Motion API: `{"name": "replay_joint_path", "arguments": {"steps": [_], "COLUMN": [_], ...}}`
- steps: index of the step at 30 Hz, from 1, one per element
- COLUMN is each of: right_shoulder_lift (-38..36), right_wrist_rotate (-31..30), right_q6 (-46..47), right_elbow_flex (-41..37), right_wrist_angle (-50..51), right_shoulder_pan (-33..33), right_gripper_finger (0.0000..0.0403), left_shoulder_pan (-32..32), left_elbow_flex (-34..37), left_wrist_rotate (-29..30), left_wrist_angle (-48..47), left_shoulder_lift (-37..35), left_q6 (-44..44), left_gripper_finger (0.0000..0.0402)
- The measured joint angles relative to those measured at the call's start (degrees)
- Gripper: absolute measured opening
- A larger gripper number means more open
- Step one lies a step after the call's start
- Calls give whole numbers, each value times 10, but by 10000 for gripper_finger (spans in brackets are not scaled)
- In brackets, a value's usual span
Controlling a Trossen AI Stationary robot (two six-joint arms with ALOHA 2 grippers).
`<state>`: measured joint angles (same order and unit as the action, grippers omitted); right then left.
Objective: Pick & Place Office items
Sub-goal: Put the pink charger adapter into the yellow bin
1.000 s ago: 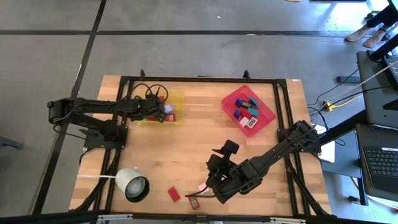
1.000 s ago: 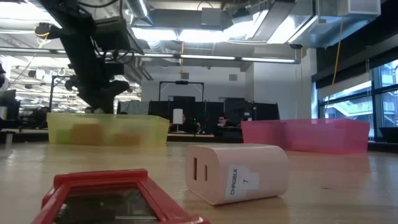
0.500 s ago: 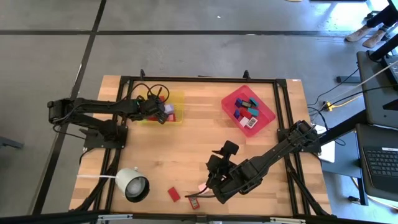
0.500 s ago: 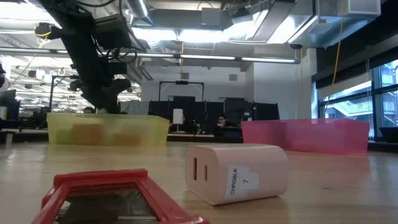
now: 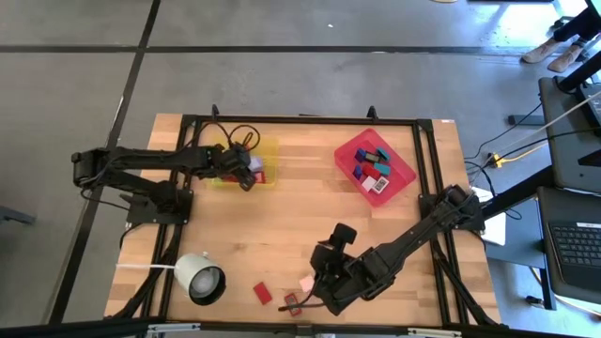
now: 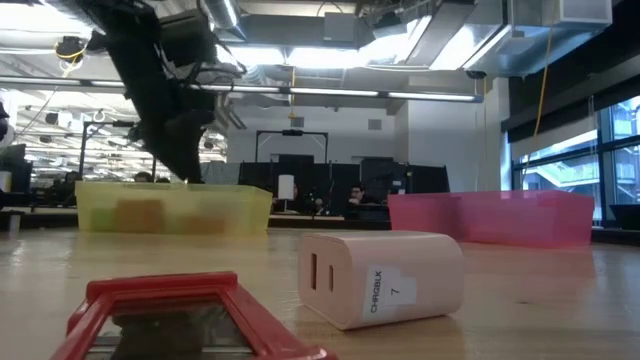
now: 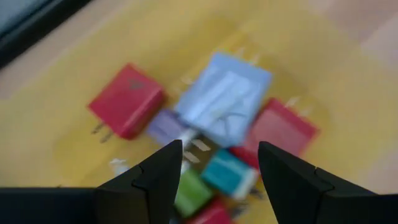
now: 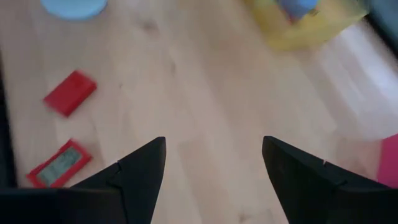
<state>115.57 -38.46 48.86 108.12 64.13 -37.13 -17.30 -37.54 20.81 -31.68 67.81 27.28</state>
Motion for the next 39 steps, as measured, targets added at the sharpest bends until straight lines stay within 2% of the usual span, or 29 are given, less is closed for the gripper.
{"name": "replay_joint_path", "arguments": {"steps": [7, 10, 13, 22, 29, 39], "right_shoulder_lift": [50, 76, 100, 152, 160, 172], "right_wrist_rotate": [36, 36, 53, 216, 233, 323], "right_q6": [-17, -40, -72, -165, -214, -258], "right_elbow_flex": [0, 0, 0, 0, 0, 0], "right_wrist_angle": [-12, -26, -55, -165, -174, -177], "right_shoulder_pan": [-22, -27, -27, 0, 24, 45], "right_gripper_finger": [269, 269, 269, 269, 269, 269], "left_shoulder_pan": [14, 36, 61, 108, 126, 154], "left_elbow_flex": [-26, -26, -26, -26, -26, -26], "left_wrist_rotate": [-114, -129, -130, -130, -130, -130], "left_wrist_angle": [22, 45, 68, 113, 120, 126], "left_shoulder_lift": [-3, -3, -3, -2, -2, -2], "left_q6": [0, 4, 5, 9, 10, 20], "left_gripper_finger": [208, 208, 208, 206, 206, 206]}}
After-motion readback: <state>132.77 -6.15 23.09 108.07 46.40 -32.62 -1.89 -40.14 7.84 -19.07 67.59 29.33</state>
